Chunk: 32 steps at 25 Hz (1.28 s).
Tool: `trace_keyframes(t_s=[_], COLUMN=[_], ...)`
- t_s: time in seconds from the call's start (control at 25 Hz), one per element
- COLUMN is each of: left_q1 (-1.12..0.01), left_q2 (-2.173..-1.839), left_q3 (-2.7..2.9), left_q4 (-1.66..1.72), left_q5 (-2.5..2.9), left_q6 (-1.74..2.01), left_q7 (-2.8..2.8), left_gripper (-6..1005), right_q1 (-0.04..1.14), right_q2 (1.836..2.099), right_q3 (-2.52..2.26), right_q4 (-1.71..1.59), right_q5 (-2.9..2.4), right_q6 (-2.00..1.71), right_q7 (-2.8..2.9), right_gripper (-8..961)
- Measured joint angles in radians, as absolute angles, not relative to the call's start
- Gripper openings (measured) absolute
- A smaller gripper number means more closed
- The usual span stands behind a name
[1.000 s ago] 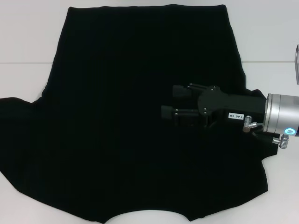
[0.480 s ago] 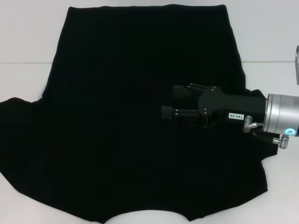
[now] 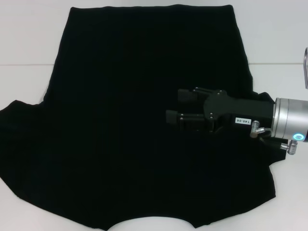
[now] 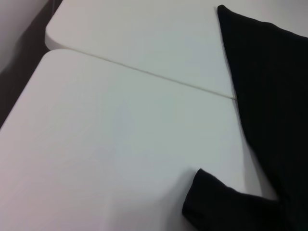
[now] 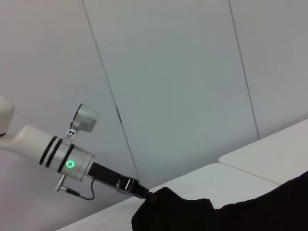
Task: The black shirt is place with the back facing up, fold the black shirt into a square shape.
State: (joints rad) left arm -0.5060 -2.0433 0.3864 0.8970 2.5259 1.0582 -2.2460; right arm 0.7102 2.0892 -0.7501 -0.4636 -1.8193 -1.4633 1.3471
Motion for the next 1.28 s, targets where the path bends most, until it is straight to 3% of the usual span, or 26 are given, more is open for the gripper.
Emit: trace_keyframes(t_s=[0.52, 0.92, 1.28], left_q1=[-0.583, -0.581, -0.588], left_q2=[-2.045, -2.048, -2.070], left_q3=[0.397, 0.401, 0.408], left_q4=[0.825, 0.760, 0.683], left_q5=[2.395, 2.239, 2.218], left_q6=[1.102, 1.231, 1.246], left_q7=[-2.134, -2.008, -1.937], left_gripper=[61, 66, 71], right_q1=[0.708, 0.699, 0.695], right_q2=[2.089, 2.089, 2.089], right_q3=[-0.750, -0.750, -0.752], right_q4=[-0.463, -0.462, -0.462], right_q5=[-1.819, -1.819, -1.819], right_q6=[-1.466, -1.470, -1.470], right_q7=[1.335, 1.334, 1.333], right_gripper=[884, 883, 882])
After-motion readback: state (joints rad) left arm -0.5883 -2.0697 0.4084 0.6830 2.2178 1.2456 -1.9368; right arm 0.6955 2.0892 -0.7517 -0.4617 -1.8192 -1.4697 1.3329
